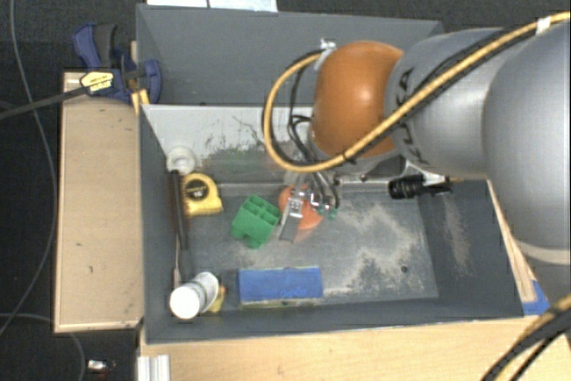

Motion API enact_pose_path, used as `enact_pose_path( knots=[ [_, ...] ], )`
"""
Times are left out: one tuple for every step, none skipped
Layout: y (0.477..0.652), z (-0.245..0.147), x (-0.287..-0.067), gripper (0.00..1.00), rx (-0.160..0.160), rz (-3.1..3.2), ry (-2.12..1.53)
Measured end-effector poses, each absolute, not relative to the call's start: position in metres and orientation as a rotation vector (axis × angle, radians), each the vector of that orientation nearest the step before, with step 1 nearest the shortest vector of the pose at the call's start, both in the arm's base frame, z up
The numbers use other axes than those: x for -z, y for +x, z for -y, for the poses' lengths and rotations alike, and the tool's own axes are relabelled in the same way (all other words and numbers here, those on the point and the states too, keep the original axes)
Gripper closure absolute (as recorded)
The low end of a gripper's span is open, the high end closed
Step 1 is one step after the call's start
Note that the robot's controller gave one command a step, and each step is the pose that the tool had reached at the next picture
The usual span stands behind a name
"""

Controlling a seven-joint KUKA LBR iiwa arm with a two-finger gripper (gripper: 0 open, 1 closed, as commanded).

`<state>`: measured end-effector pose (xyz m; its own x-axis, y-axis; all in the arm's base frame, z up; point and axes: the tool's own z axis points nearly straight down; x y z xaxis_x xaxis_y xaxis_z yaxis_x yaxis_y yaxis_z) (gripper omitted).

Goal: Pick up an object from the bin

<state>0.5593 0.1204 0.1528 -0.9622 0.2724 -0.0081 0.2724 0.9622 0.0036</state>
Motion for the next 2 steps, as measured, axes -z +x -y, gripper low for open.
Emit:
enact_pose_path(
  knots=[
    [0.561,-0.105,-0.141,0.0,-0.002,-3.131,0.025],
    [0.567,-0.084,-0.113,0.0,-0.002,-3.13,0.082]
  ],
)
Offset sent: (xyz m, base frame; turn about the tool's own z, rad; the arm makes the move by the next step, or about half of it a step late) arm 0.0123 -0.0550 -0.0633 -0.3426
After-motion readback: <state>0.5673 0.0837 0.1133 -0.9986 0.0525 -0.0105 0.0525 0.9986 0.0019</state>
